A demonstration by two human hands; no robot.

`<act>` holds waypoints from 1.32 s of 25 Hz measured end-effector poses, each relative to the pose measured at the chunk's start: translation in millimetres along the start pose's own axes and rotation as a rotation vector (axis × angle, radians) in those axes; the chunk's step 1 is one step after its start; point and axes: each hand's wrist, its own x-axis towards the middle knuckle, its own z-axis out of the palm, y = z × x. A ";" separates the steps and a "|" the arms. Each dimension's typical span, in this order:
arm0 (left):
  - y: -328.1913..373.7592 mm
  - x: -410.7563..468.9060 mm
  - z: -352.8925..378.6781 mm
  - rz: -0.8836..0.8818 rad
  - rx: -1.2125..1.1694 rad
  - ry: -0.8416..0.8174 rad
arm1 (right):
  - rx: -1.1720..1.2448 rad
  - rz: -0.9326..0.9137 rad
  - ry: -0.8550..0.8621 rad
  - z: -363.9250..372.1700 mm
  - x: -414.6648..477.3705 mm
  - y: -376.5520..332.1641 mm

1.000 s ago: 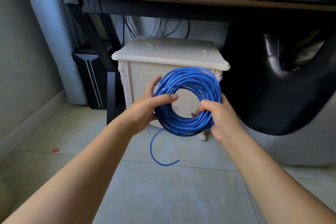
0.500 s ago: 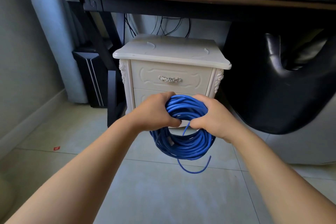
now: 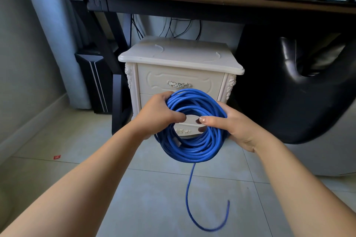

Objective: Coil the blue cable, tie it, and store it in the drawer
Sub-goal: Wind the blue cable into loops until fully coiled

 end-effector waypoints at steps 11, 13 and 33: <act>-3.3 5.7 7.3 -0.086 -0.470 0.240 | 0.380 -0.021 0.233 25.9 8.1 17.7; -4.6 3.7 12.5 -0.077 -0.540 0.234 | 0.509 -0.016 0.320 31.8 11.8 20.7; 5.3 -6.0 3.3 0.099 0.139 -0.171 | -0.320 -0.192 0.394 14.8 7.3 -2.3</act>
